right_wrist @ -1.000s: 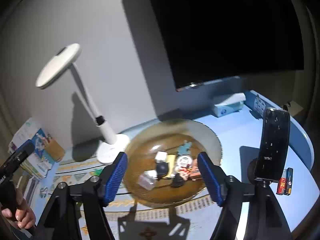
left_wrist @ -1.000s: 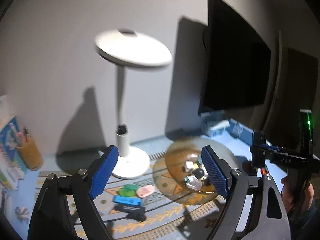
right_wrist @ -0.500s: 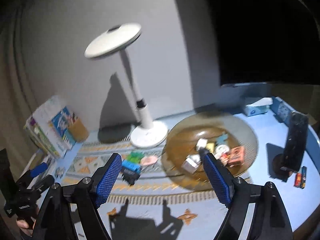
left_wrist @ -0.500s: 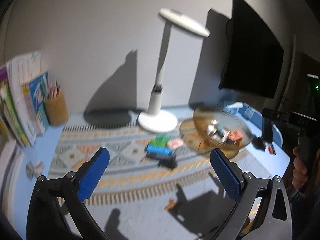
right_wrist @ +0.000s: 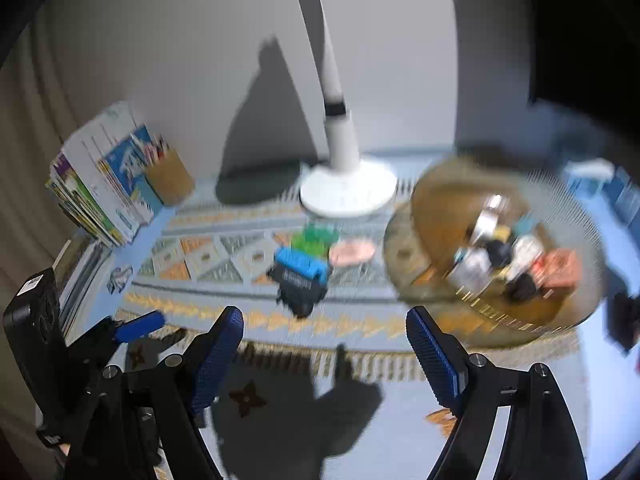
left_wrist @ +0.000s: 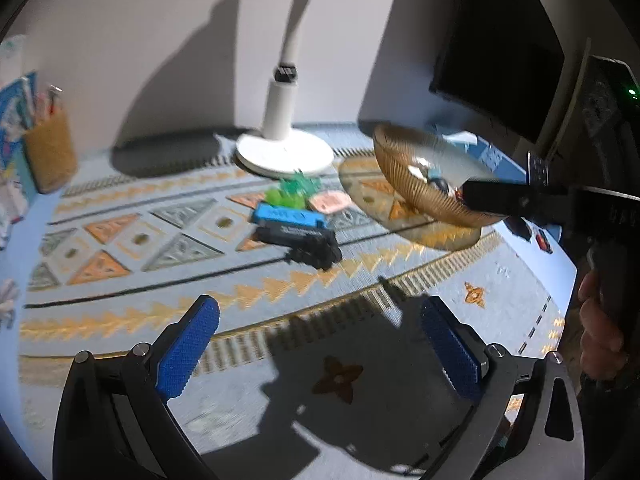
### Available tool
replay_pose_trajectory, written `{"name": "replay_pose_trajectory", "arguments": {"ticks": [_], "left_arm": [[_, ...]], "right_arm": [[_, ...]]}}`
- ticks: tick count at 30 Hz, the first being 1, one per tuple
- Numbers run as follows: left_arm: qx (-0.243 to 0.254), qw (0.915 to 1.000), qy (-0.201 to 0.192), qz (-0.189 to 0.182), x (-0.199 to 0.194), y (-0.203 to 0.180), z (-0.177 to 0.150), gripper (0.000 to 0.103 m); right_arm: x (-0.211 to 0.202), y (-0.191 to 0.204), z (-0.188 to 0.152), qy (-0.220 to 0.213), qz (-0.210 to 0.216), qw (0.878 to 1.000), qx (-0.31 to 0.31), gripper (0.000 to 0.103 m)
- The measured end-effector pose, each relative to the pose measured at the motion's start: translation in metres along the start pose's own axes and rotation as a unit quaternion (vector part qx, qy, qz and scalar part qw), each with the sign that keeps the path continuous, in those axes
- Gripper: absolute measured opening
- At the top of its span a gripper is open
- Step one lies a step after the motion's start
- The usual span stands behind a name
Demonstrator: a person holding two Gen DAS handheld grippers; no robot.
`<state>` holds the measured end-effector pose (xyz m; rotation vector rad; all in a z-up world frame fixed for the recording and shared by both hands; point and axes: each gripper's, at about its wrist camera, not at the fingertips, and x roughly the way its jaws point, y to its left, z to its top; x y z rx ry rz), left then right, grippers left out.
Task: Organize rigid objects
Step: 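Move both open tools back toward the remaining objects on the rug, then grasp the black toy with the left tool while the right tool grasps the green translucent figure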
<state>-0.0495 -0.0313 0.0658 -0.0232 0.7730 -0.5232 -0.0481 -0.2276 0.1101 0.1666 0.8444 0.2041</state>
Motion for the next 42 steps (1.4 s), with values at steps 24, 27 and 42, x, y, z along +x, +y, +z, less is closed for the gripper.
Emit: {"name": "replay_pose_trajectory", "arguments": {"ticks": [24,27,42], "left_arm": [[0.026,0.9972,0.052,0.047,0.100,0.002,0.035,0.043],[0.012,0.9976,0.050,0.046,0.097,0.010,0.035,0.043],[0.015,0.9986,0.028,0.043,0.094,0.009,0.033,0.043]], "right_arm": [[0.145,-0.036,0.029,0.076,0.029,0.991,0.105,0.082],[0.150,-0.033,0.039,0.062,0.034,0.992,0.106,0.082],[0.184,-0.023,0.071,0.048,0.035,0.995,0.078,0.042]]}}
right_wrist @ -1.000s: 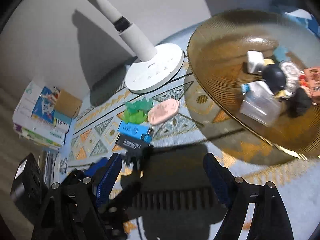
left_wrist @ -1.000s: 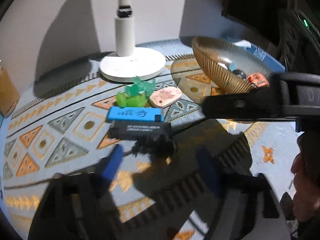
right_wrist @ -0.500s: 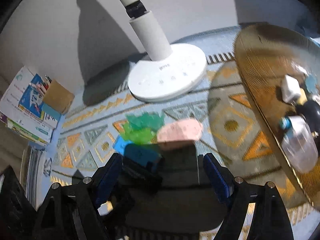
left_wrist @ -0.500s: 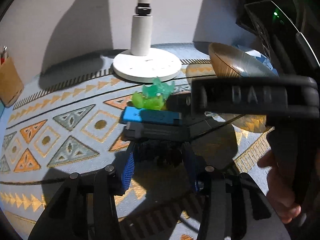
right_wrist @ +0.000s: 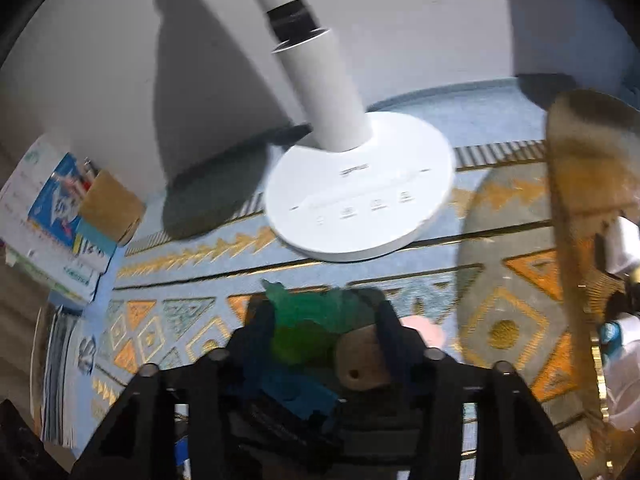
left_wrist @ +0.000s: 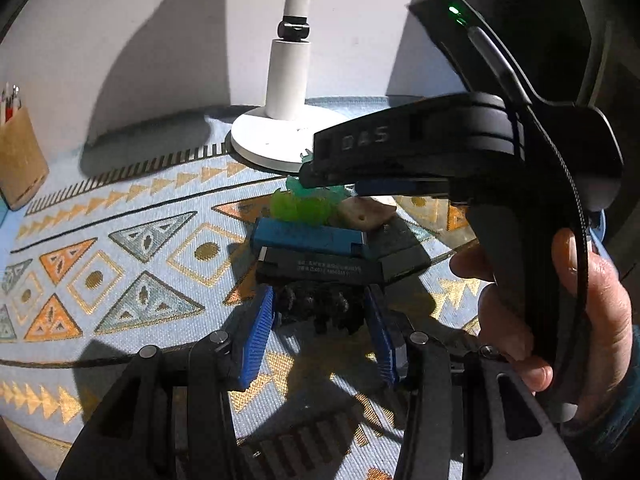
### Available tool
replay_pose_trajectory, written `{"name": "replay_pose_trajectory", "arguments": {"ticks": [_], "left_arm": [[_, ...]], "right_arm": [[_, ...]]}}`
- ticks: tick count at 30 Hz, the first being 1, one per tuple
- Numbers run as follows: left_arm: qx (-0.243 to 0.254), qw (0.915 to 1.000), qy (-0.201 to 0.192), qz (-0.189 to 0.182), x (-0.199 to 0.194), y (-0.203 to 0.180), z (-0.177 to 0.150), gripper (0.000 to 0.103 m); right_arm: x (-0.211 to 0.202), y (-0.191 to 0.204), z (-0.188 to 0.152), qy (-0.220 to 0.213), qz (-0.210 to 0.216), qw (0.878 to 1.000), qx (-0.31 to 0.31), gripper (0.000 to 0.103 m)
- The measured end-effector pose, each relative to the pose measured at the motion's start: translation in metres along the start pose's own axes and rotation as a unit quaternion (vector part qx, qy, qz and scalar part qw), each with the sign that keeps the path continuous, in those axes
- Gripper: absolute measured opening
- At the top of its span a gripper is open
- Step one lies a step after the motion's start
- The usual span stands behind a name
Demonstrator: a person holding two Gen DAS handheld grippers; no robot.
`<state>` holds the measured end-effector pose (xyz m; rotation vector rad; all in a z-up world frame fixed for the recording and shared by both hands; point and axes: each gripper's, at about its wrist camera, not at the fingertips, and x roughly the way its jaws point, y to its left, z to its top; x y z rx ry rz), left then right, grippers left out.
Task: Organize rigid objects
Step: 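Grasp the black toy with the left tool while the right tool grasps the green translucent figure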
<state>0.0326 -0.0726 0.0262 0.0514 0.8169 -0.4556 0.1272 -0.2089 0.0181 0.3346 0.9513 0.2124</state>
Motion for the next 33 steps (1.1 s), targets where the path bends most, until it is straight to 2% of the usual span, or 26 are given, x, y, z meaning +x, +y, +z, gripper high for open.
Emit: {"name": "replay_pose_trajectory", "arguments": {"ticks": [1,4,6,8,13,14,16,17,18,19,24,29,33], "left_arm": [[0.004,1.0000,-0.002,0.006,0.000,-0.001,-0.001,0.043],[0.012,0.9998,-0.010,0.013,-0.003,-0.004,-0.002,0.043],[0.009,0.9998,-0.010,0.014,-0.003,-0.002,-0.002,0.043],[-0.004,0.9998,-0.011,0.017,-0.005,0.003,-0.003,0.043],[-0.021,0.9993,-0.016,0.026,-0.024,0.008,-0.019,0.043],[-0.024,0.9992,-0.016,0.028,-0.030,0.010,-0.024,0.043],[-0.027,0.9988,-0.016,0.038,-0.035,0.013,-0.029,0.043],[-0.032,0.9985,-0.015,0.042,-0.037,0.016,-0.031,0.043],[-0.036,0.9983,-0.016,0.042,-0.039,0.018,-0.033,0.043],[-0.039,0.9981,-0.018,0.044,-0.040,0.021,-0.035,0.043],[-0.045,0.9976,-0.031,0.042,-0.043,0.024,-0.036,0.043],[-0.020,0.9975,-0.043,0.053,-0.047,0.014,-0.039,0.043],[-0.022,0.9978,-0.045,0.044,-0.048,0.016,-0.039,0.043]], "right_arm": [[0.001,0.002,0.000,0.002,0.005,1.000,-0.004,0.038],[-0.006,0.004,-0.002,-0.008,-0.005,1.000,-0.007,0.037],[-0.016,0.001,-0.004,-0.012,0.010,1.000,0.002,0.014],[-0.032,-0.005,-0.006,-0.015,0.029,0.999,0.016,0.013],[-0.072,-0.006,-0.026,-0.025,0.034,0.999,0.005,0.013],[-0.072,-0.006,-0.028,-0.018,0.036,0.999,0.005,0.015],[-0.068,-0.006,-0.030,-0.002,0.037,0.999,0.014,0.024],[-0.064,-0.006,-0.031,0.008,0.036,0.999,0.021,0.039],[-0.061,-0.006,-0.032,0.011,0.036,0.999,0.024,0.059],[-0.057,-0.003,-0.034,0.011,0.035,0.999,0.022,0.065],[-0.039,0.009,-0.031,0.009,0.002,1.000,-0.012,0.066],[-0.016,0.007,-0.013,0.009,-0.013,1.000,-0.003,0.066],[0.007,0.013,0.001,0.018,-0.031,0.999,0.001,0.066]]}}
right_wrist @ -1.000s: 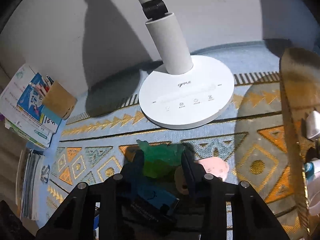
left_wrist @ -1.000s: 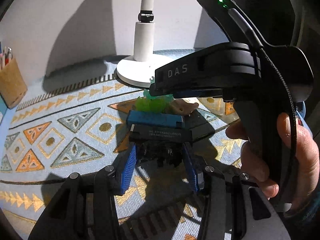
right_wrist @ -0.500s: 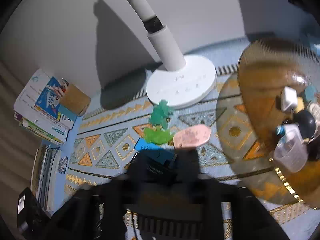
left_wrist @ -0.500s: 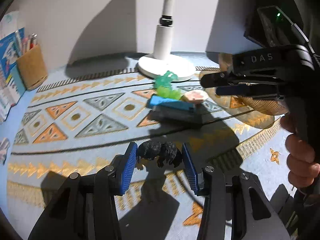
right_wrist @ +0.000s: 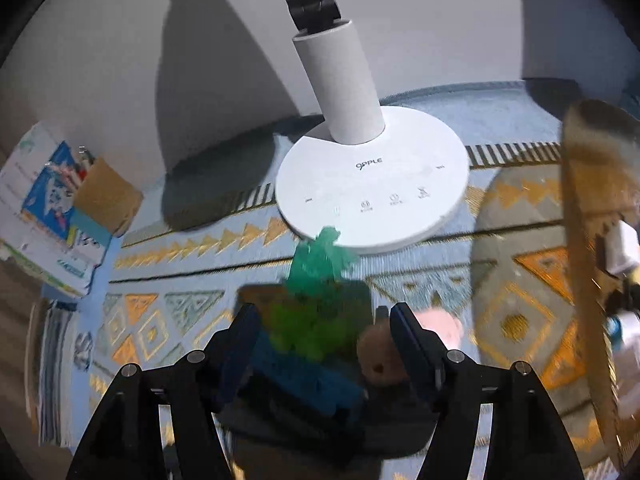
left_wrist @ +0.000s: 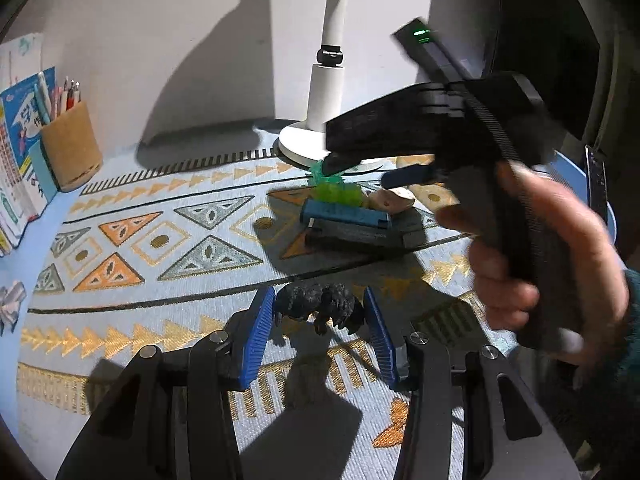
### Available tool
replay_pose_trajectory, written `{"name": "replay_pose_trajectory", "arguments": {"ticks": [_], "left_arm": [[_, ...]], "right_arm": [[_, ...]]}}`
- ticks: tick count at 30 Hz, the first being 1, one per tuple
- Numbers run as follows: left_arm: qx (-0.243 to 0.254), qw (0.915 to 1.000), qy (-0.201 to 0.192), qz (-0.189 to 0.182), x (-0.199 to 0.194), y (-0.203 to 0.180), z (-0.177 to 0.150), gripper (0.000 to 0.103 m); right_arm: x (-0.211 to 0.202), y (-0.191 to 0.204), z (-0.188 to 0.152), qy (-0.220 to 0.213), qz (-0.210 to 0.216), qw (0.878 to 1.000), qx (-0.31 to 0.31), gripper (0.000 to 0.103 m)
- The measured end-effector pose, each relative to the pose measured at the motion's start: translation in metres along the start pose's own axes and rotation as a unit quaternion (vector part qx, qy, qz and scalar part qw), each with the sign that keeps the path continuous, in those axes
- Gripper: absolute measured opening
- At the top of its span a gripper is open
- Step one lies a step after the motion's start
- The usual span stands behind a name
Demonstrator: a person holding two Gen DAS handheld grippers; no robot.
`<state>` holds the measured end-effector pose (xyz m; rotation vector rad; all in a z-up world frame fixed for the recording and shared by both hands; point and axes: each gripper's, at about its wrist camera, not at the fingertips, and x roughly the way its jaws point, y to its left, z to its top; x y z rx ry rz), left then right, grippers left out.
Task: Organize rigid objects
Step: 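Grasp the black toy with the left tool while the right tool grasps the green translucent figure, then lift and carry the black toy and green figure with both tools over the amber bowl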
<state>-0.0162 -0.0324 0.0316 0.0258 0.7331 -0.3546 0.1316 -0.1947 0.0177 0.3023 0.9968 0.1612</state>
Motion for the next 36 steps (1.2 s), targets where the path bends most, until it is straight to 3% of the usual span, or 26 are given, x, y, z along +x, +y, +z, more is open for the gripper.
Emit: {"name": "replay_pose_trajectory", "arguments": {"ticks": [6,7,8,11,16,22,26,29,34,36], "left_arm": [[-0.010,0.9999,0.000,-0.014,-0.002,0.004,0.001,0.043],[-0.009,0.9999,-0.001,-0.014,-0.002,0.004,0.001,0.043],[-0.008,0.9999,-0.001,-0.015,-0.002,0.004,0.001,0.043],[-0.007,0.9998,-0.001,-0.016,-0.002,0.003,0.001,0.043],[-0.009,0.9998,-0.001,-0.017,-0.003,0.004,0.000,0.043],[-0.010,0.9998,0.001,-0.015,-0.002,0.003,0.000,0.043],[-0.015,0.9998,0.002,-0.009,-0.001,0.005,0.001,0.043],[-0.010,0.9999,0.002,-0.006,-0.002,0.003,0.000,0.043],[-0.002,1.0000,0.004,0.000,-0.001,0.000,0.000,0.043],[-0.003,1.0000,0.005,0.002,-0.001,0.001,0.000,0.043]], "right_arm": [[0.026,0.011,0.015,-0.002,-0.048,0.999,0.006,0.064],[0.027,0.013,0.016,-0.009,-0.061,0.998,0.003,0.061],[0.028,0.015,0.017,-0.009,-0.058,0.998,0.000,0.050],[0.024,0.017,0.015,-0.008,-0.029,1.000,-0.007,0.034],[-0.024,0.016,-0.003,-0.062,-0.009,0.998,-0.026,0.034],[-0.093,0.007,-0.051,-0.109,0.011,0.991,-0.072,0.034],[-0.103,-0.025,-0.078,-0.091,-0.004,0.995,-0.043,0.034],[-0.109,-0.052,-0.099,-0.083,0.019,0.996,-0.014,0.034],[-0.102,-0.075,-0.121,-0.040,0.011,0.999,-0.020,0.034],[-0.100,-0.081,-0.127,-0.031,0.018,0.999,-0.023,0.042]]}}
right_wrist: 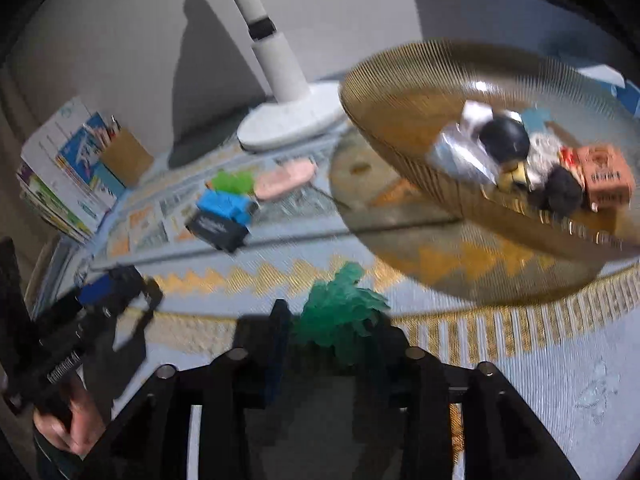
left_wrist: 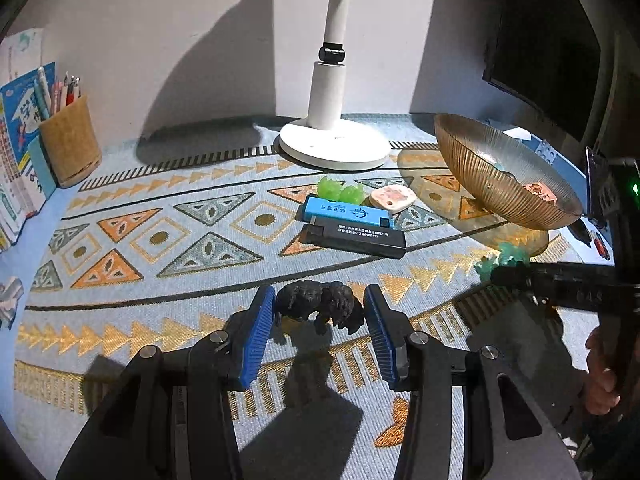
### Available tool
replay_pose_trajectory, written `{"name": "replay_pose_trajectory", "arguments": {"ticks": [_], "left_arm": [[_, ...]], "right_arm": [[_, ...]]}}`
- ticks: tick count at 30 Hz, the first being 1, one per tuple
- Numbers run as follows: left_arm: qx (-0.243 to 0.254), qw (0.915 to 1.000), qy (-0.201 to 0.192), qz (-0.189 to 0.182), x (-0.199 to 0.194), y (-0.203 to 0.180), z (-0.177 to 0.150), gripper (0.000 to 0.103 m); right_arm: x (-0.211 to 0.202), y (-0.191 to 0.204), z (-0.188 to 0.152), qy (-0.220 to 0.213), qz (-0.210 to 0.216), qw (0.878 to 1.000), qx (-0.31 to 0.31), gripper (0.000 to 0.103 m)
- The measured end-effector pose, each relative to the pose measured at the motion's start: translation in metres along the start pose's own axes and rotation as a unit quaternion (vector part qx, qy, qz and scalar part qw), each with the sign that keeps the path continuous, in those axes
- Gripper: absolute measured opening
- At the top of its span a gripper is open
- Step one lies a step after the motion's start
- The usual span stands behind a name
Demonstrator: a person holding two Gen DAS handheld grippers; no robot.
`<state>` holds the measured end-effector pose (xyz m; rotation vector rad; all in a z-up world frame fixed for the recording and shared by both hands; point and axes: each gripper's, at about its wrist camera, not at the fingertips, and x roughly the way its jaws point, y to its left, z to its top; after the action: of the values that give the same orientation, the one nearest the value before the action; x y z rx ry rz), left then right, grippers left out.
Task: Organize rigid objects
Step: 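Lift and carry the black toy and green figure with both tools over the amber bowl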
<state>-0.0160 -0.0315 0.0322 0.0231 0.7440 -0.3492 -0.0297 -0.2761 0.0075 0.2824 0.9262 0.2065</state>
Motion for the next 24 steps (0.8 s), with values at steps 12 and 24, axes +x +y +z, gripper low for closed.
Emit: {"name": "replay_pose_trajectory", "arguments": {"ticks": [12,24], "left_arm": [[0.001,1.0000,0.002,0.001,0.001,-0.001,0.001,0.043],[0.011,0.9964,0.084,-0.004,0.033,-0.008,0.009,0.063]], "right_arm": [[0.000,0.008,-0.005,-0.002,-0.039,0.999,-0.032,0.079],[0.009,0.016,0.002,-0.009,-0.092,0.995,-0.045,0.050]]}}
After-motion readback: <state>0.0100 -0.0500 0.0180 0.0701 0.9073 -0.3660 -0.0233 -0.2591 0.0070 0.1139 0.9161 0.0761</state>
